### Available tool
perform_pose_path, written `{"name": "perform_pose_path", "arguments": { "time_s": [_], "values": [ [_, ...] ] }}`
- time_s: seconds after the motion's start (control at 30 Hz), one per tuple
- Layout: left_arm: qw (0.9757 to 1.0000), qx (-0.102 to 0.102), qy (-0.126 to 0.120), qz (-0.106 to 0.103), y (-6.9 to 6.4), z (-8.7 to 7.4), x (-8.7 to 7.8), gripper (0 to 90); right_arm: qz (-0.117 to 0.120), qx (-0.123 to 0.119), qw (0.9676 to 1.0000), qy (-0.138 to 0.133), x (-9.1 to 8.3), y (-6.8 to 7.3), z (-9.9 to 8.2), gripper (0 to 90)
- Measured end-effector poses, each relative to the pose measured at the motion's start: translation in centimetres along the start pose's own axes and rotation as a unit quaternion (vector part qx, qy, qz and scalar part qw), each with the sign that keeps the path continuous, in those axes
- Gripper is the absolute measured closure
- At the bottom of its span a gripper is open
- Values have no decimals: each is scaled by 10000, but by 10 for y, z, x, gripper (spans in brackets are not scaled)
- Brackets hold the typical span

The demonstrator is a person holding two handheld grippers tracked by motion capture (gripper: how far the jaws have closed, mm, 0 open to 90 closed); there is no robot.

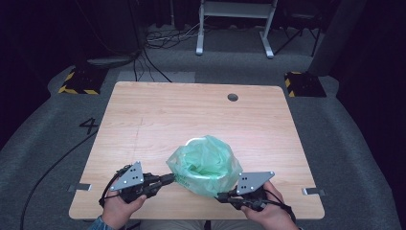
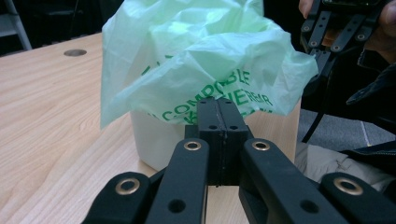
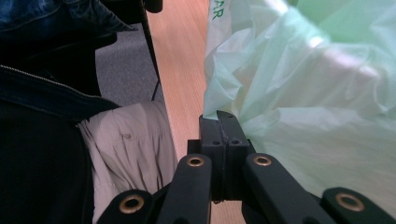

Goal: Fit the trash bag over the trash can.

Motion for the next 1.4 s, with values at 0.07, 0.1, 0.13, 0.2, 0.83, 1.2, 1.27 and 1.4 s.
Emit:
{"name": "perform_pose_path", "arguments": {
  "time_s": [0.07, 0.1, 0.13, 0.2, 0.83, 1.2, 1.27, 1.4],
  "values": [
    [10000, -23, 74, 12, 1, -3, 1, 900, 12, 16, 10000, 43, 3, 0, -3, 900],
    [9999, -33, 99, 19, 2, -4, 1, 900, 33, 46, 10000, 67, 5, 0, -4, 900],
    [9999, -43, 148, 37, 4, -7, 2, 900, 49, 54, 9999, 80, 7, 0, -6, 900],
    [9997, -145, 171, 55, 6, -12, 3, 900, 87, 89, 9998, 157, 12, 1, -11, 900],
    [9972, -322, -390, 554, 21, -12, -41, 652, -120, 301, 9995, 34, -2, 6, -20, 658],
    [9952, -183, -643, 717, 24, 19, -52, 523, -682, 168, 9967, -406, -50, 3, 1, 559],
    [9947, -158, -677, 753, 23, 27, -53, 503, -847, 174, 9953, -441, -56, -4, 5, 544],
    [9933, -185, -874, 732, 26, 41, -54, 463, -1155, 202, 9918, -515, -62, -13, 15, 507]
  ]
}}
Point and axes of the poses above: each handheld gripper's, and its own axes: x roughly forward along the jaws, z roughly out of its top, y roughly to its left, the point moved 2 cm from there along x, roughly forward along the jaws, and after that the axes turned 6 degrees about -z, right-handed, at the moved point
